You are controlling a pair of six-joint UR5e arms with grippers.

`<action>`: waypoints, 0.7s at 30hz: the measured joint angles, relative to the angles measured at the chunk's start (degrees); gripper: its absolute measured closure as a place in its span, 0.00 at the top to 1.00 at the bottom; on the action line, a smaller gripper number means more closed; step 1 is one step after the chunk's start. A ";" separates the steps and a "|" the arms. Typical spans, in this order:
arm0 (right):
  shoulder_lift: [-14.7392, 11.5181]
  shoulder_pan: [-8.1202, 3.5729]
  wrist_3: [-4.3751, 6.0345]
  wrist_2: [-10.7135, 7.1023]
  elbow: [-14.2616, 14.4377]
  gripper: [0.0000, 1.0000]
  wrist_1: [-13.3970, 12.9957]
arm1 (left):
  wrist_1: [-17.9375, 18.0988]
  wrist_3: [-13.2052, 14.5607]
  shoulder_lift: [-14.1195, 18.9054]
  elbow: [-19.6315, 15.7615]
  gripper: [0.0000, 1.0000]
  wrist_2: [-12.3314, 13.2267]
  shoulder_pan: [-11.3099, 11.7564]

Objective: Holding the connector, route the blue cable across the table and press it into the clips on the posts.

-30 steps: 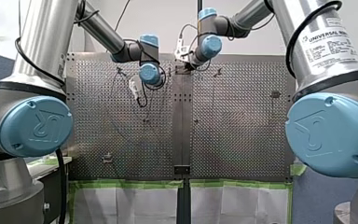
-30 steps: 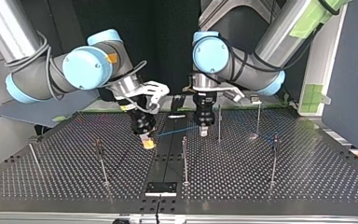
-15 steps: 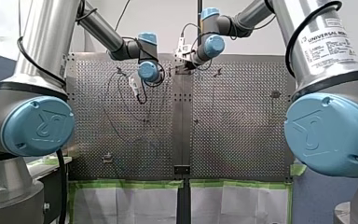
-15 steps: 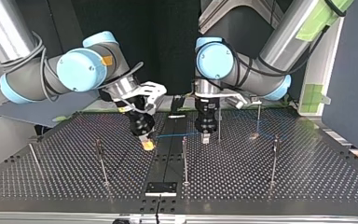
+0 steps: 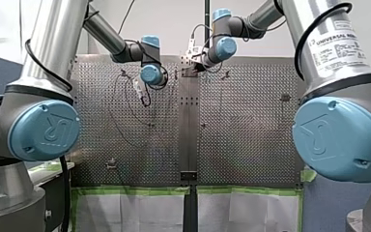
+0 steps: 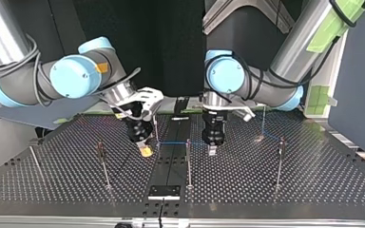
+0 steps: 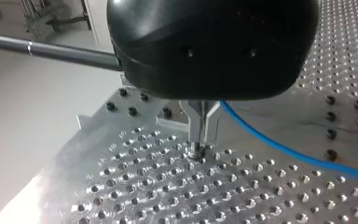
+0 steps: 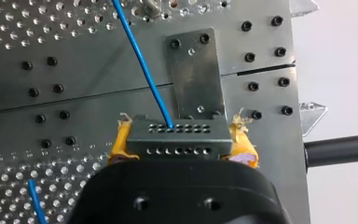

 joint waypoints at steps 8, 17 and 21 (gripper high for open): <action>1.12 -0.70 0.19 -0.81 -0.46 0.00 -0.09 | -0.12 0.00 -0.22 2.23 0.00 2.42 2.00; 1.51 -2.02 1.05 -1.45 -1.74 0.00 -0.18 | -0.78 0.04 -2.26 2.81 0.00 5.30 2.60; 1.55 -2.93 1.69 -1.77 -1.91 0.00 -0.17 | -0.45 0.04 -3.78 2.90 0.00 5.66 2.88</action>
